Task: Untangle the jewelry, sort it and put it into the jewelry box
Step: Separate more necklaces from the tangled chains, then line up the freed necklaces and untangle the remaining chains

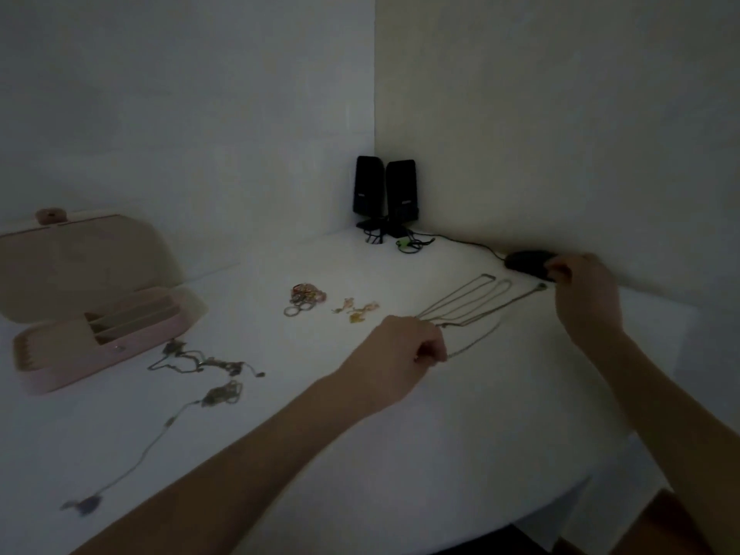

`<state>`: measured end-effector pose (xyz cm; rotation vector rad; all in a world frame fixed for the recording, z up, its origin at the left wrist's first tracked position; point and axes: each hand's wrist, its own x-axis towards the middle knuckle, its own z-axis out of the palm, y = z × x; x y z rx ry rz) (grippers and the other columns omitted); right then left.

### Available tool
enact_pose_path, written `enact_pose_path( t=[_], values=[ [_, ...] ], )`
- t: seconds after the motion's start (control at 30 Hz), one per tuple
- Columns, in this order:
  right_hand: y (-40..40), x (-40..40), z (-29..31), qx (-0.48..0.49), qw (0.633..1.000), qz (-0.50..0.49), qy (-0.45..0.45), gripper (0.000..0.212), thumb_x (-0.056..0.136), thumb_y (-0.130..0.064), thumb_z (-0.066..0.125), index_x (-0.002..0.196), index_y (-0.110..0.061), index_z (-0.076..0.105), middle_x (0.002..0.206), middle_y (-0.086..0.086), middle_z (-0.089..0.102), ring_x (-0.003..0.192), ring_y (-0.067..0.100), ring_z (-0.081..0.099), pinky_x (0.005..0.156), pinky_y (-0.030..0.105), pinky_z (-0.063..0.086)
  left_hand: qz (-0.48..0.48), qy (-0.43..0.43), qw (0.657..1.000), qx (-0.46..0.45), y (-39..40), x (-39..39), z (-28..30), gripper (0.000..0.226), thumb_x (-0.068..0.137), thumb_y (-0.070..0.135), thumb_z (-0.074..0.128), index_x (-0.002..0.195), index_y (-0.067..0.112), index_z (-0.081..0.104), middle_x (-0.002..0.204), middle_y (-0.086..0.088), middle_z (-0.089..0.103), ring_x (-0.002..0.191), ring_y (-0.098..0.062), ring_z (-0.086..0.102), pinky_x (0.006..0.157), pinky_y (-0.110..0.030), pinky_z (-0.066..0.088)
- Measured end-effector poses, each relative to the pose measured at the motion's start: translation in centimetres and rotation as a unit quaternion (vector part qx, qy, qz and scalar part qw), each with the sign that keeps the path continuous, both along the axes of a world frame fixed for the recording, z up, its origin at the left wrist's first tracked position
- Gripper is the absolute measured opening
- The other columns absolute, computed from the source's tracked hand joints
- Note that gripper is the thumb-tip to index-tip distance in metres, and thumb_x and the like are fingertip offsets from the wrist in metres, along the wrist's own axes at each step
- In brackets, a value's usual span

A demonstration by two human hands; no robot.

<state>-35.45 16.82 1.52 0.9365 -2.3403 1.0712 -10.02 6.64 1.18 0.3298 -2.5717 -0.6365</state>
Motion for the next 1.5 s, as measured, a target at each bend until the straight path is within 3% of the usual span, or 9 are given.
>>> enact_pose_path(
  t=[0.2,0.37,0.57,0.77,0.9,1.03,1.17,1.27,1.5],
  values=[
    [0.4,-5.5,-1.8,-0.034,0.994,-0.039,-0.102,0.011,0.087,-0.004,0.059,0.096,-0.004,0.066,0.102,0.019,0.065,0.096,0.035,0.057,0.081,0.036,0.043,-0.005,-0.003,0.992,-0.126,0.7,-5.3,-1.8,0.041,0.083,0.019,0.030,0.092,0.009,0.068,0.094,-0.008,0.068,0.090,-0.023,0.060,0.081,-0.029,0.045],
    [-1.0,-7.7,-2.8,0.048,0.996,-0.029,-0.065,0.012,0.084,-0.001,0.058,0.087,-0.007,0.067,0.097,0.020,0.066,0.090,0.036,0.059,0.079,0.038,0.047,-0.021,-0.022,0.994,-0.101,-0.1,-4.9,-3.0,0.032,0.082,0.005,0.047,0.099,0.011,0.074,0.098,-0.007,0.072,0.090,-0.023,0.065,0.085,-0.023,0.043],
    [-1.1,-7.2,-2.7,0.117,0.990,-0.051,-0.054,0.024,0.093,-0.009,0.048,0.108,-0.008,0.067,0.112,0.021,0.064,0.101,0.038,0.058,0.088,0.040,0.047,-0.008,-0.043,0.977,-0.210,-0.9,-4.4,-2.5,0.027,0.086,0.018,0.051,0.102,0.018,0.072,0.090,0.000,0.073,0.084,-0.018,0.063,0.075,-0.033,0.052],
    [-1.9,-3.6,-3.3,0.355,0.931,0.081,-0.029,0.053,0.103,-0.037,0.016,0.152,-0.016,0.013,0.159,0.012,0.010,0.146,0.025,0.013,0.116,0.041,0.015,0.018,-0.052,0.983,-0.174,-0.7,-3.4,-1.9,0.040,0.094,0.037,0.033,0.107,0.024,0.068,0.093,0.005,0.070,0.082,-0.015,0.065,0.072,-0.032,0.055],
    [-2.0,-3.9,-3.2,0.328,0.938,0.089,-0.073,0.062,0.101,-0.045,0.012,0.152,-0.011,0.003,0.160,0.005,0.000,0.147,0.017,0.003,0.117,0.039,0.007,0.023,-0.041,0.994,-0.103,-0.9,-2.6,-1.8,0.035,0.091,0.039,0.041,0.105,0.027,0.071,0.091,0.006,0.072,0.076,-0.012,0.065,0.071,-0.031,0.054],
    [-1.4,-3.3,-3.2,0.282,0.951,0.102,-0.068,0.063,0.101,-0.046,0.013,0.151,-0.010,0.001,0.160,0.005,-0.001,0.147,0.015,0.001,0.118,0.037,0.005,0.025,-0.013,0.999,-0.018,-1.2,-2.1,-2.2,0.035,0.082,0.039,0.048,0.107,0.030,0.071,0.098,-0.001,0.073,0.095,-0.013,0.067,0.087,-0.030,0.052],
    [-1.2,-1.3,-3.5,0.251,0.963,0.092,-0.048,0.062,0.101,-0.043,0.017,0.151,-0.008,0.007,0.160,0.007,0.005,0.147,0.016,0.004,0.117,0.035,0.006,0.049,-0.003,0.999,0.009,-1.4,-1.9,-2.0,0.043,0.084,0.035,0.053,0.127,0.032,0.057,0.097,-0.004,0.072,0.075,-0.006,0.063,0.078,-0.017,0.051],
    [-1.1,1.6,-3.1,0.215,0.969,0.119,-0.002,0.057,0.103,-0.037,0.023,0.151,-0.008,0.012,0.159,0.006,0.011,0.147,0.016,0.006,0.119,0.034,0.005,0.086,0.001,0.996,0.029,-1.3,-0.7,-1.3,0.040,0.089,0.020,0.056,0.128,0.033,0.056,0.106,0.007,0.068,0.078,-0.001,0.063,0.074,-0.008,0.045],
    [-4.5,14.3,-1.6,0.094,0.942,0.317,0.056,0.040,0.101,-0.025,0.036,0.139,-0.016,0.046,0.144,0.006,0.046,0.138,0.018,0.034,0.113,0.029,0.021,0.251,-0.111,0.956,-0.106,-4.2,10.3,1.8,0.024,0.089,0.020,0.055,0.107,0.021,0.070,0.112,-0.003,0.069,0.101,-0.019,0.063,0.089,-0.031,0.049]
  ],
)
